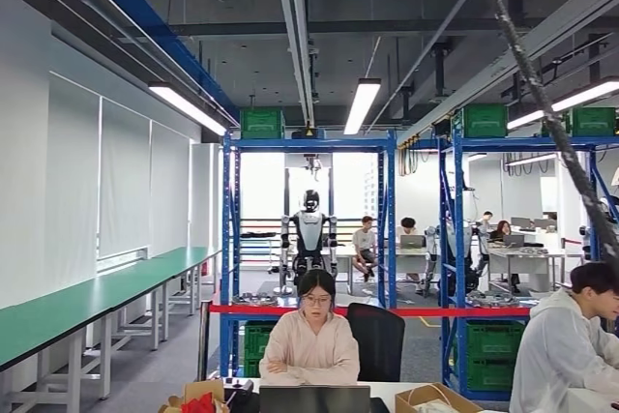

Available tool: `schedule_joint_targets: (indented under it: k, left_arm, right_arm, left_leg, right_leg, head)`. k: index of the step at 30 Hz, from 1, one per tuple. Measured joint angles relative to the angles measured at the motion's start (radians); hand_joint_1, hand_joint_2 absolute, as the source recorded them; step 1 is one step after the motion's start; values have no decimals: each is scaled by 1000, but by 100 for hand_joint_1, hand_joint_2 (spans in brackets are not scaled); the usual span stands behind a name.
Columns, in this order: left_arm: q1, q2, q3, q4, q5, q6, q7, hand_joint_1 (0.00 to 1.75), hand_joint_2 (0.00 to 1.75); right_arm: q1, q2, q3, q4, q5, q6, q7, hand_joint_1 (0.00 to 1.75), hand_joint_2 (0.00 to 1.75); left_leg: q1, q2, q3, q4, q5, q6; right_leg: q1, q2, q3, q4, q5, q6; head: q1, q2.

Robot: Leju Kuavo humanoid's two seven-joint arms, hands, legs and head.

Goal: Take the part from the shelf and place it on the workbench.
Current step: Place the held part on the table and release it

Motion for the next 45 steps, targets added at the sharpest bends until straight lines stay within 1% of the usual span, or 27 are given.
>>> schedule_joint_targets:
  k: [1, 2, 3, 5, 7, 10, 11, 13, 15, 16, 17, 19, 20, 23, 25, 27, 29, 30, 31, 32, 34, 35, 37, 40, 42, 44, 45]
  left_arm:
    - [0, 0, 2, 0, -4, 8, -5, 0, 175]
    - [-1, 0, 4, -2, -7, 17, -7, 0, 175]
    - [-3, 0, 8, -3, -10, 25, -8, 0, 175]
    - [-8, 0, 16, -6, -16, 34, -8, 0, 87]
    - [-12, -1, 21, -7, -23, 37, -7, 0, 0]
    - [-15, -4, 25, -9, -36, 42, -3, 0, 0]
    - [-16, -5, 25, -10, -39, 45, 0, 0, 0]
    - [-19, -6, 26, -11, -44, 49, 4, 0, 0]
    - [-20, -7, 27, -11, -49, 49, 8, 0, 0]
    - [-20, -7, 27, -12, -51, 49, 8, 0, 0]
    - [-20, -7, 28, -13, -54, 49, 8, 0, 0]
    - [-21, -8, 32, -15, -58, 49, 8, 0, 0]
    - [-22, -9, 35, -16, -60, 49, 8, 0, 0]
    - [-23, -10, 44, -16, -70, 45, 8, 0, 0]
    - [-21, -11, 53, -16, -80, 41, 7, 0, 0]
    - [-20, -12, 63, -16, -89, 40, 4, 0, 0]
    - [-18, -12, 74, -16, -95, 40, 2, 0, 0]
    - [-17, -12, 79, -16, -97, 40, 1, 0, 0]
    - [-15, -12, 84, -16, -98, 39, 0, 0, 0]
    - [-13, -12, 89, -16, -96, 39, -2, 0, 0]
    - [-9, -12, 107, -16, -85, 41, -12, 0, 0]
    - [-4, -12, 120, -16, -77, 42, -19, 0, 0]
    - [13, -12, 145, -16, -65, 46, -36, 0, 0]
    - [39, -12, 179, -16, -55, 56, -55, 0, 0]
    - [48, -12, 202, -16, -44, 63, -64, 0, 0]
    - [55, -12, 226, -16, -36, 69, -73, 0, 0]
    - [60, -12, 237, -16, -33, 71, -76, 0, 0]
  right_arm:
    - [2, 0, -1, 3, 0, -1, 0, 44, 44]
    - [2, -1, -2, 5, 0, -2, 0, 0, 0]
    - [2, -1, -4, 6, 0, -3, -1, 0, 0]
    - [0, -2, -8, 6, 0, -3, -2, 0, 0]
    - [1, -3, -10, 6, 2, -3, -2, 0, 0]
    - [-1, -5, -11, 5, 3, -3, -3, 0, 0]
    - [-3, -6, -13, 5, 3, -3, -3, 0, 0]
    - [-4, -8, -15, 7, 3, -2, -3, 0, 0]
    - [1, -9, -17, 10, 3, -2, -3, 0, 0]
    - [2, -10, -17, 11, 4, -2, -3, 0, 0]
    - [2, -10, -18, 12, 4, -2, -4, 0, 0]
    - [-2, -10, -19, 12, 4, -2, -7, 0, 0]
    - [-3, -10, -19, 11, 3, 1, -10, 0, 0]
    - [8, -8, -23, -13, -26, 26, -35, 0, 0]
    - [25, 0, -29, -63, -81, 68, -63, 0, 0]
    - [47, 15, -34, -145, -152, 122, -82, 0, 0]
    - [79, 26, -36, -235, -206, 165, -79, 0, 0]
    - [96, 30, -36, -271, -225, 180, -79, 0, 0]
    - [114, 33, -37, -311, -255, 204, -89, 0, 0]
    - [138, 36, -37, -359, -300, 241, -111, 0, 0]
    - [211, 42, -30, -511, -431, 346, -171, 0, 0]
    - [262, 44, -23, -607, -493, 396, -196, 0, 0]
    - [382, 49, -4, -806, -563, 460, -235, 0, 0]
    - [558, 50, 17, -1031, -583, 501, -302, 0, 0]
    - [648, 53, 21, -1133, -595, 531, -324, 0, 0]
    - [731, 59, 20, -1204, -607, 566, -329, 0, 0]
    - [768, 64, 19, -1231, -610, 584, -329, 0, 0]
  left_leg:
    - [-1, 0, 8, -18, 21, 2]
    - [-2, 0, 32, -71, 55, 5]
    - [-3, 0, 64, -138, 89, 9]
    - [-5, 0, 112, -238, 126, 14]
    - [-9, 0, 122, -261, 125, 17]
    - [-5, 0, 126, -267, 128, 27]
    - [-2, 1, 128, -269, 129, 30]
    - [-1, 1, 129, -270, 129, 33]
    - [0, 1, 129, -269, 129, 33]
    - [0, 1, 130, -269, 128, 33]
    - [1, 1, 131, -269, 128, 33]
    - [0, 0, 134, -269, 126, 28]
    - [-1, 0, 133, -269, 125, 25]
    - [-1, 0, 131, -273, 128, 12]
    - [0, 0, 127, -263, 114, 4]
    - [0, 0, 94, -183, 61, 1]
    - [-1, 0, 34, -49, 1, 0]
    - [-2, 0, 15, -6, -10, -1]
    - [-2, 0, 11, 2, -2, -1]
    - [-1, 1, 27, -30, 22, -1]
    - [-1, 1, 93, -161, 86, 2]
    - [-1, 1, 122, -217, 104, 4]
    - [-3, 0, 147, -264, 107, 10]
    - [-1, 0, 152, -270, 105, 21]
    - [3, 1, 155, -273, 105, 29]
    - [2, 2, 156, -273, 104, 34]
    - [1, 2, 156, -272, 104, 34]
  right_leg:
    - [2, 1, 1, 0, 0, 0]
    - [4, 2, 2, 1, -1, 0]
    - [5, 3, 3, 2, -3, 1]
    - [9, 4, 0, 7, -6, 6]
    - [11, 4, -5, 10, -6, 11]
    - [8, 3, -11, 29, -24, 26]
    - [7, 3, -26, 65, -47, 32]
    - [1, 2, -81, 188, -107, 42]
    - [-5, 1, -127, 280, -131, 48]
    - [-7, 1, -126, 274, -115, 50]
    - [-8, 1, -105, 228, -83, 50]
    - [-8, 1, -42, 91, -18, 47]
    - [-6, 2, -19, 40, -2, 43]
    - [0, 2, -6, 6, -1, 28]
    - [-2, 1, -5, 0, 4, 15]
    - [-4, 0, -2, -5, 7, 4]
    - [-1, -1, -2, -5, 6, 0]
    - [0, -1, -1, -5, 6, -1]
    - [1, -1, -1, -4, 5, -1]
    - [1, 0, 1, -4, 4, 0]
    - [2, -1, 5, -1, -2, 6]
    - [4, -1, 5, 2, -5, 10]
    - [8, -2, 6, 4, -10, 17]
    - [7, -2, 7, 13, -24, 28]
    - [3, -2, -21, 83, -73, 38]
    - [0, -2, -78, 215, -137, 46]
    - [-2, -2, -102, 265, -153, 48]
  head:
    - [0, 0]
    - [0, 0]
    - [0, 0]
    - [0, 0]
    - [0, 0]
    - [0, 0]
    - [0, 0]
    - [0, 0]
    - [0, 0]
    - [0, 0]
    - [0, 0]
    - [0, 0]
    - [0, 0]
    - [0, 0]
    - [0, 0]
    - [0, 0]
    - [0, 0]
    - [0, 0]
    - [0, 0]
    - [0, 0]
    - [0, 0]
    - [0, 0]
    - [-1, 0]
    - [-1, 0]
    - [-1, 0]
    - [-1, 0]
    - [-1, 0]
